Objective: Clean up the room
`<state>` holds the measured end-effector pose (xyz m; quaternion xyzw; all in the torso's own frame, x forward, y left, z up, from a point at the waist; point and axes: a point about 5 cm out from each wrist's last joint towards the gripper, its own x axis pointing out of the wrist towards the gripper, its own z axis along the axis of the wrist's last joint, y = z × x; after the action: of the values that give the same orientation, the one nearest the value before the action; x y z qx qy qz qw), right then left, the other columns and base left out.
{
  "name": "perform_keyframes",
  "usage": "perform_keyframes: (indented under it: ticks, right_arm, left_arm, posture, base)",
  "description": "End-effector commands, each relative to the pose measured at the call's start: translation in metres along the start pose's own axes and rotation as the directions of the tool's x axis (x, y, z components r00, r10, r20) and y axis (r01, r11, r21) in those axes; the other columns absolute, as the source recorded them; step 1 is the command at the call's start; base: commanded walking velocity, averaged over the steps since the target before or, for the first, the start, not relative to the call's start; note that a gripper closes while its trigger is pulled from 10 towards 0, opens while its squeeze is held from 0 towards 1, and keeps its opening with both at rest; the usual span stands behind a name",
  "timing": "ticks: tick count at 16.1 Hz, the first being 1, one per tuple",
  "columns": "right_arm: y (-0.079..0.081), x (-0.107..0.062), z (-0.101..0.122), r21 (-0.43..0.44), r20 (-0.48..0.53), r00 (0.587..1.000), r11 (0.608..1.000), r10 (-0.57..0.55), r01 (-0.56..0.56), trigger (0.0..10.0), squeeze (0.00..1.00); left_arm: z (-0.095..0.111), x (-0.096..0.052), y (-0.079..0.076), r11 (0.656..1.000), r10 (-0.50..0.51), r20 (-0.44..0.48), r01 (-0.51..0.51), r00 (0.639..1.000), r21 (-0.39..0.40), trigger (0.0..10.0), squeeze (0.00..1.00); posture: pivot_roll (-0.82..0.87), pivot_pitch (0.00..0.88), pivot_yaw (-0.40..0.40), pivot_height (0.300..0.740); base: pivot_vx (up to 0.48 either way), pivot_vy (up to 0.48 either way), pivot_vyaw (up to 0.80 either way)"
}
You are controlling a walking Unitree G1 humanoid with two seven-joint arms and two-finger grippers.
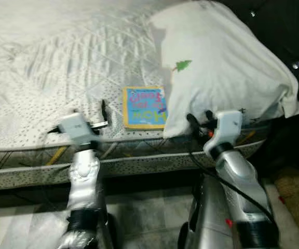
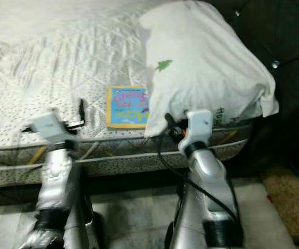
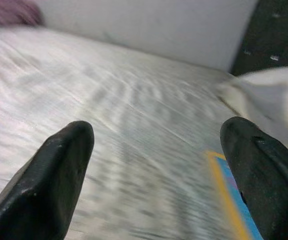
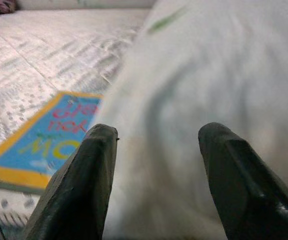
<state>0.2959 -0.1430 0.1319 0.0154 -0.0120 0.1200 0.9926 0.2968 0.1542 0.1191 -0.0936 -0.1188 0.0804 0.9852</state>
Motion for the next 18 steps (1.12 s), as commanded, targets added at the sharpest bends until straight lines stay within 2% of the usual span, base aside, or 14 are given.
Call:
perform_keyframes:
  ticks: [1,2,3,4,5,6,9,10,11,14,18]
  right_arm:
    - [0.002,0.006,-0.001,-0.014,0.005,1.0,1.0,-0.008,0.008,10.0,0.0]
    - [0.004,0.01,0.0,-0.016,0.018,1.0,1.0,-0.002,0.002,10.0,0.0]
    - [0.008,0.019,0.004,0.006,0.046,0.999,1.0,0.017,-0.017,10.0,0.0]
    - [0.008,0.022,0.005,0.009,0.053,0.998,1.0,0.017,-0.018,10.0,0.0]
    - [0.011,0.027,0.011,0.012,0.094,0.996,1.0,0.01,-0.011,10.0,0.0]
    - [0.012,0.028,0.014,0.007,0.111,0.994,1.0,0.004,-0.005,10.0,0.0]
    - [0.011,0.031,0.01,0.02,0.111,0.994,1.0,-0.018,0.016,10.0,0.0]
    - [0.01,0.03,0.009,0.025,0.109,0.994,0.999,-0.028,0.025,10.0,0.0]
    - [0.009,0.03,0.009,0.027,0.112,0.993,0.999,-0.047,0.044,10.0,0.0]
    - [0.008,0.028,0.009,0.02,0.119,0.991,0.998,-0.056,0.054,10.0,0.0]
    - [-0.001,0.03,0.008,0.0,0.116,0.988,0.995,-0.098,0.098,10.0,0.0]
  left_arm:
    - [0.007,-0.002,-0.002,0.999,0.0,0.007,0.0,1.0,0.039,10.0,1.0]
    - [0.014,-0.008,0.001,0.998,-0.021,0.003,0.021,1.0,0.053,10.0,0.91]
    - [0.027,-0.013,0.006,0.994,-0.059,0.012,0.057,0.998,0.089,10.0,0.47]
    - [0.03,-0.013,0.007,0.994,-0.069,0.012,0.067,0.998,0.091,10.0,0.0]
    - [0.038,-0.015,0.013,0.987,-0.068,0.044,0.061,0.997,0.15,10.0,0.0]
    - [0.039,-0.015,0.017,0.984,-0.055,0.046,0.046,0.997,0.172,10.0,0.0]
    - [0.039,-0.015,0.017,0.978,-0.076,-0.01,0.076,0.997,0.194,10.0,0.0]
    - [0.038,-0.015,0.02,0.967,-0.062,-0.018,0.065,0.998,0.245,10.0,0.0]
    - [0.034,-0.017,0.025,0.964,-0.037,-0.022,0.042,0.999,0.261,10.0,0.0]
    - [0.027,-0.022,0.034,0.965,0.015,-0.046,-0.002,0.999,0.263,10.0,0.0]
    - [0.027,-0.016,0.027,0.97,-0.034,-0.055,0.046,0.998,0.239,10.0,0.0]
  posture:
    - [-0.03,0.0,-0.03,0.46]
    - [-0.02,0.0,-0.031,0.46]
    - [0.0,0.0,-0.03,0.46]
    - [0.01,0.0,-0.026,0.46]
    - [0.01,0.0,-0.013,0.46]
    - [0.0,0.0,-0.013,0.465]
    - [0.0,0.0,-0.008,0.5]
    - [0.0,0.0,-0.005,0.51]
    - [-0.01,0.0,0.0,0.53]
    - [-0.02,0.0,0.008,0.565]
    - [-0.03,0.0,0.003,0.61]
  base:
    - [0.0,0.0,0.0]
    - [0.0,0.0,0.0]
    - [0.0,0.0,0.0]
    - [0.0,0.0,0.0]
    - [0.0,0.0,0.0]
    - [0.0,0.0,0.0]
    - [0.0,0.0,0.0]
    - [0.0,0.0,0.0]
    - [0.0,0.0,0.0]
    - [0.0,0.0,0.0]
    - [0.0,0.0,0.0]
